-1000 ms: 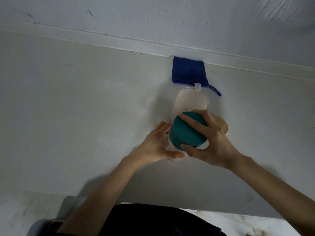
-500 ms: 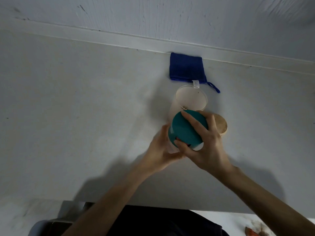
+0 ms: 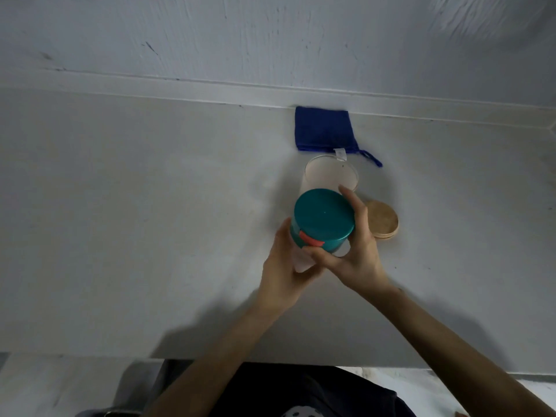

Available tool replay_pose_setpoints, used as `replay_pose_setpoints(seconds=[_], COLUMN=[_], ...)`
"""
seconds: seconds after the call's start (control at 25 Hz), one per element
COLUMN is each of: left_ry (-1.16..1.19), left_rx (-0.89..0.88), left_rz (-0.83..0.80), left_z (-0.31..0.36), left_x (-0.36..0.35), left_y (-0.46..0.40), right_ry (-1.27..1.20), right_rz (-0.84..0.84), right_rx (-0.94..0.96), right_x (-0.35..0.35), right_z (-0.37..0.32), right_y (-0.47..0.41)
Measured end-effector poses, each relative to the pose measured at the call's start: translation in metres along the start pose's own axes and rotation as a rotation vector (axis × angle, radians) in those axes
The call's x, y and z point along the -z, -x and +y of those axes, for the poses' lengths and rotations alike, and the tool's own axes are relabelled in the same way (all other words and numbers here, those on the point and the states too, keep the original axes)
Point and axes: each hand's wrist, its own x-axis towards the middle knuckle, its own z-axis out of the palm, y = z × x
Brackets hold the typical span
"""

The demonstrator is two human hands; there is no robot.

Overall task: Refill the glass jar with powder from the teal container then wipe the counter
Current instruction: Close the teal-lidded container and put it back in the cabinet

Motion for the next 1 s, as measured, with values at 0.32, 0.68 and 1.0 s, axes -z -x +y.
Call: replay_pose_setpoints(seconds=[0.32, 0.68, 1.0], left_ry=[-0.017, 0.089, 0.167], left_rx=[-0.039, -0.016, 0.049], left_rz=[-0.274, -0.425, -0.369], left_z=[-0.008, -0.017, -0.023], left_x=[0.048, 0.049, 0.053], left_y=[-0.012, -0.02, 0.007], right_ry=[-0.066, -0.003, -0.039], right_rz=[0.02, 0.022, 0.031], right_rx=[-0.119, -0.258, -0.285], right_x=[0.0, -0.007, -0.018], right_z=[0.014, 0.016, 0.004], right_y=[0.015, 0.038, 0.06])
